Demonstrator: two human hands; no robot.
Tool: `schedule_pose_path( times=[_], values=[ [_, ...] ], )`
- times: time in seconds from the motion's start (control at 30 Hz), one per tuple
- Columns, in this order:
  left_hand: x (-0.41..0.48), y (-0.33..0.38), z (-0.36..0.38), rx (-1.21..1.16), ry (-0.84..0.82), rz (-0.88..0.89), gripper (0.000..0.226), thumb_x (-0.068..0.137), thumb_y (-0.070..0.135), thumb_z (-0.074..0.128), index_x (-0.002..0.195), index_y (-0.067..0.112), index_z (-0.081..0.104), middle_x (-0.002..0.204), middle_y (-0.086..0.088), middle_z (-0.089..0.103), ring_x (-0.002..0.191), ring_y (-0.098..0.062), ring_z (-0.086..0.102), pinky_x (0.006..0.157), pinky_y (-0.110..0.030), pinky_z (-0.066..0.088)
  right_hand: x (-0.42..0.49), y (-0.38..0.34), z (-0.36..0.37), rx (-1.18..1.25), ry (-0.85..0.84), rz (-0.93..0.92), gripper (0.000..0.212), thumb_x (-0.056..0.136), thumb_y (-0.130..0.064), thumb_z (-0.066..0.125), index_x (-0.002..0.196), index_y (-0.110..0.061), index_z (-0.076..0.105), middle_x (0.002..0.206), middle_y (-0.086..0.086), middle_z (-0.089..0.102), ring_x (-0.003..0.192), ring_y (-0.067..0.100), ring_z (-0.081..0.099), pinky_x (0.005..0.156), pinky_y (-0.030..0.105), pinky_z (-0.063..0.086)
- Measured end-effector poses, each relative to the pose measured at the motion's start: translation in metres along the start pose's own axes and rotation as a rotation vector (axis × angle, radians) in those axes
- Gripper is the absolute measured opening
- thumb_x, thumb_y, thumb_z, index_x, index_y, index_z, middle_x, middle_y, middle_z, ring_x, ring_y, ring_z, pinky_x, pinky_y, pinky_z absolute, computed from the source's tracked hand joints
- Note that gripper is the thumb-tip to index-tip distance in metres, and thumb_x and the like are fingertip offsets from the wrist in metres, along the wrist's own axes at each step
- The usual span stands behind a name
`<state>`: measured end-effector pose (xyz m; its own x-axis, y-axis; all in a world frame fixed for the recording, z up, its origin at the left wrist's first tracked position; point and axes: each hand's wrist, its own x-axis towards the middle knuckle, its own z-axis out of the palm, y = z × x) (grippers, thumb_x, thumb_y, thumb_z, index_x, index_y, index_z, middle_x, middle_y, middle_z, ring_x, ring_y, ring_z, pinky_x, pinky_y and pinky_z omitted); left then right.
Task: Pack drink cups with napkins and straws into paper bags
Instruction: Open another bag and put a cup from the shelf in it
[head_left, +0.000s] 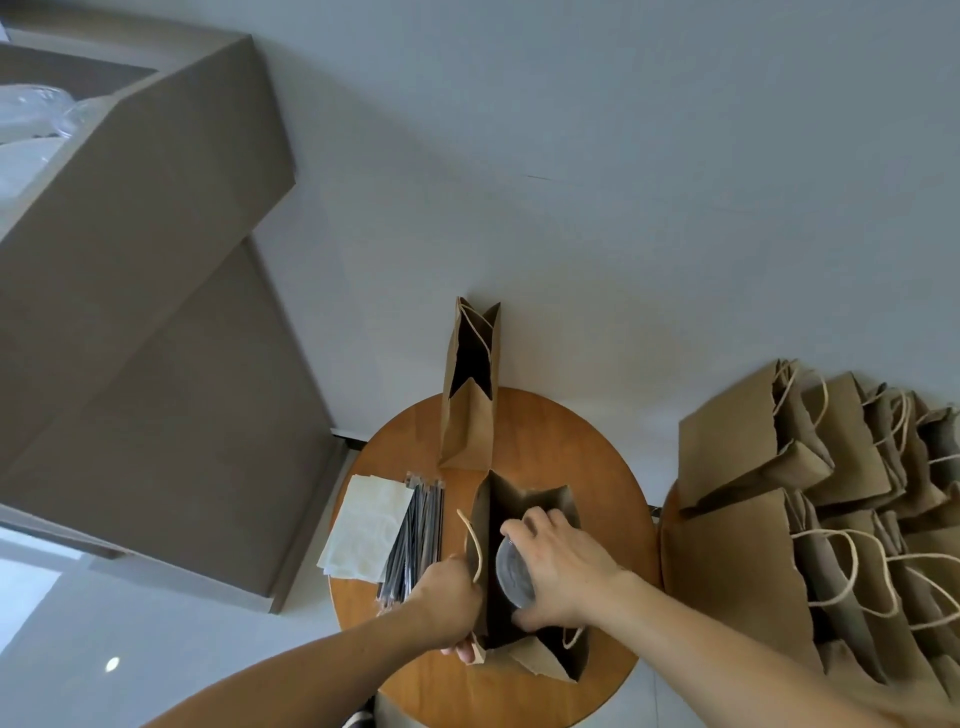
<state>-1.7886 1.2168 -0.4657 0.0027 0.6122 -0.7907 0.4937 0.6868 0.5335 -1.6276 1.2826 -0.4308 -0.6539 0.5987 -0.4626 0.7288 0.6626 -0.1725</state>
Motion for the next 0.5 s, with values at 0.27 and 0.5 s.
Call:
schedule_pose_path(
  times=[0.27, 0.5],
  values=[
    [0.004, -0.011, 0.005, 0.038, 0.014, -0.012, 0.004, 0.101, 0.021, 0.043, 0.104, 0.022, 0.042, 0.092, -0.012, 0.068, 0.055, -0.019, 0.071, 0.041, -0.024, 0.051, 0.047, -0.011, 0.048, 0.089, -0.126, 0.270, 0.094, 0.074, -0.034, 0.081, 0.146, -0.017, 0.024, 0.144, 0.015, 0.032, 0.129, 0.039, 0.037, 0.101, 0.045, 0.047],
    [0.008, -0.013, 0.007, 0.029, 0.010, -0.025, 0.018, 0.099, 0.021, 0.046, 0.117, 0.022, 0.042, 0.095, -0.009, 0.065, 0.057, -0.020, 0.073, 0.048, -0.027, 0.057, 0.072, -0.010, 0.095, 0.156, -0.097, 0.326, 0.067, 0.087, -0.028, 0.063, 0.143, -0.019, 0.027, 0.144, 0.013, 0.032, 0.129, 0.036, 0.037, 0.100, 0.047, 0.046]
  ],
)
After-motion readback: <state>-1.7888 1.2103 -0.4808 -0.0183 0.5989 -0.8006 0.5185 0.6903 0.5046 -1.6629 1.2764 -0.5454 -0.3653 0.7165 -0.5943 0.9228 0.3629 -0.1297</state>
